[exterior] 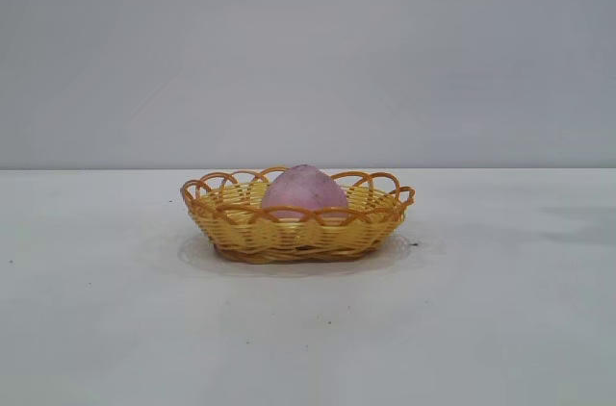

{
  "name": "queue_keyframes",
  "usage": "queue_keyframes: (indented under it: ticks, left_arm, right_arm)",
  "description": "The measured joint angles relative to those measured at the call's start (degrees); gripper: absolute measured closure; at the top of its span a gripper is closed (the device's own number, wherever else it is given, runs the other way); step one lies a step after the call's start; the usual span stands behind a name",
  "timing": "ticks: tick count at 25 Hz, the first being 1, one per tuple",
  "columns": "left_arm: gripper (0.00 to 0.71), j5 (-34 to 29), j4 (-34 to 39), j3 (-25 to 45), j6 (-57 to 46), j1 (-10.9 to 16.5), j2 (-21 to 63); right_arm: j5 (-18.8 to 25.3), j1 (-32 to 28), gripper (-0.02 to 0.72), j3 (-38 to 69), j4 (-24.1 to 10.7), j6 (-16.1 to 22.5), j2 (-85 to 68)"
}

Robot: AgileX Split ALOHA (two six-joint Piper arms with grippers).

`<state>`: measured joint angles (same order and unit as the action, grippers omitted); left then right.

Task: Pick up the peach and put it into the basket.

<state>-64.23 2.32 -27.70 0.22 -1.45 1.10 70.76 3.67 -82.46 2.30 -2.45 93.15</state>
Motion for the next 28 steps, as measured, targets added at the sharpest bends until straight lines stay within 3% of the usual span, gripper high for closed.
queue_keyframes:
  ticks: [12, 22, 28]
  left_arm:
    - [0.364, 0.0, 0.0, 0.0, 0.0, 0.0, 0.0]
    - [0.364, 0.0, 0.0, 0.0, 0.0, 0.0, 0.0]
    - [0.364, 0.0, 0.0, 0.0, 0.0, 0.0, 0.0]
  right_arm:
    - [0.6, 0.0, 0.435, 26.7, -0.5, 0.0, -38.9]
    - [0.3, 0.0, 0.435, 41.2, -0.5, 1.6, -71.4]
    - [-0.6, 0.0, 0.435, 47.5, 0.5, 3.9, -82.8]
